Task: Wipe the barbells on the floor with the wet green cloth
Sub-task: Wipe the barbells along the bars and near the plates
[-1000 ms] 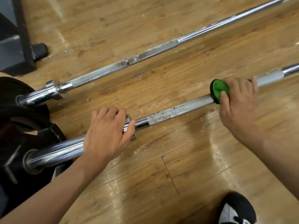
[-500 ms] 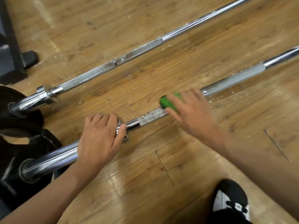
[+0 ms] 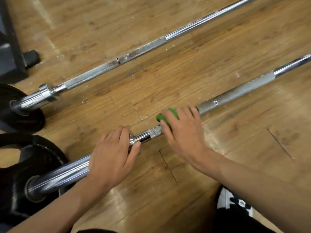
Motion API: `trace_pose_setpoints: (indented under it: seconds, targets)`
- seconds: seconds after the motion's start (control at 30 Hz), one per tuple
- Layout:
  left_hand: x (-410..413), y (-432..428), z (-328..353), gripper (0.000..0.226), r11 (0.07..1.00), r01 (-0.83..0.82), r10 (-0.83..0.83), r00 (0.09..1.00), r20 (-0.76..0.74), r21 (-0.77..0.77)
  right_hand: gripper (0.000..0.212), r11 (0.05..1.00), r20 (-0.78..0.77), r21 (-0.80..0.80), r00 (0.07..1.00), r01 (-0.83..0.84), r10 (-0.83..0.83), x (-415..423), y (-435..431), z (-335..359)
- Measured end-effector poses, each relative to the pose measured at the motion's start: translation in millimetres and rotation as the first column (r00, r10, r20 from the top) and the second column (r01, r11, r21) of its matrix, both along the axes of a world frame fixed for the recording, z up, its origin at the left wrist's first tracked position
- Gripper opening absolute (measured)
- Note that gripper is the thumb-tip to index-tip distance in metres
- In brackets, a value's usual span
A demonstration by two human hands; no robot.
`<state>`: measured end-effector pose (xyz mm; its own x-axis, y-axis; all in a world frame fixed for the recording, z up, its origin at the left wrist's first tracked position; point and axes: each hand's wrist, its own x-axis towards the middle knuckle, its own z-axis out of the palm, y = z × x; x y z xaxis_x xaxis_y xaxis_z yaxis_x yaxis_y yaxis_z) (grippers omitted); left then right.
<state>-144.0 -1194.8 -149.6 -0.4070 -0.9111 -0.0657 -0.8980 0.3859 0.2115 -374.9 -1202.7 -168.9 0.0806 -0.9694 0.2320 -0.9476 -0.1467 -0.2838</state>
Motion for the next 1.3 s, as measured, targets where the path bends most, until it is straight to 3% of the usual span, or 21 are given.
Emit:
trace_pose_setpoints:
  seconds: [0.1,0.2,0.3,0.4,0.57,0.67,0.8,0.93,1.1,1.23,1.3]
  targets:
    - [0,10,0,0.058,0.994,0.108,-0.108,0.994,0.009,0.027,0.035,0.979,-0.053,0.014,0.977,-0.206,0.206,28,19,-4]
    - [3,17,2,0.063,0.979,0.202,-0.203,0.979,0.032,0.026,0.035,0.946,-0.118,0.006,0.939,-0.325,0.324,-15,21,-6]
    - [3,25,0,0.058,0.982,0.191,-0.190,0.980,0.057,-0.002,0.042,0.996,-0.146,-0.022,0.986,-0.088,0.084,-91,13,-10]
    - [0,32,-4,0.059,0.976,0.198,-0.191,0.978,0.082,-0.089,0.048,0.990,-0.172,-0.006,0.975,0.143,-0.142,-150,5,-3]
    - [1,25,-8,0.061,0.965,0.201,-0.194,0.979,0.059,-0.170,0.037,0.947,-0.041,0.033,0.947,0.321,-0.319,-110,0,0]
    - [2,24,-10,0.061,0.964,0.191,-0.186,0.982,0.047,-0.186,0.026,0.991,-0.005,-0.003,0.991,0.134,-0.134,-46,22,0]
    - [1,22,-15,0.063,0.965,0.166,-0.161,0.986,0.042,-0.204,0.033,0.991,-0.036,0.010,0.990,-0.132,0.133,26,43,-7]
    - [0,19,-13,0.059,0.962,0.168,-0.162,0.986,0.046,-0.214,0.033,0.940,-0.172,0.010,0.926,-0.341,0.337,-1,29,-10]
    - [2,14,-9,0.056,0.962,0.166,-0.156,0.986,0.063,-0.215,0.041,0.995,-0.160,-0.095,0.987,-0.026,0.010,-105,6,-9]
    - [0,6,-5,0.052,0.968,0.138,-0.127,0.990,0.068,-0.211,0.039,0.979,-0.034,-0.030,0.979,0.200,-0.201,-87,-4,-7]
    - [0,3,-4,0.048,0.969,0.116,-0.103,0.992,0.072,-0.216,0.035,0.977,-0.005,-0.008,0.977,0.213,-0.213,-62,-4,-4]
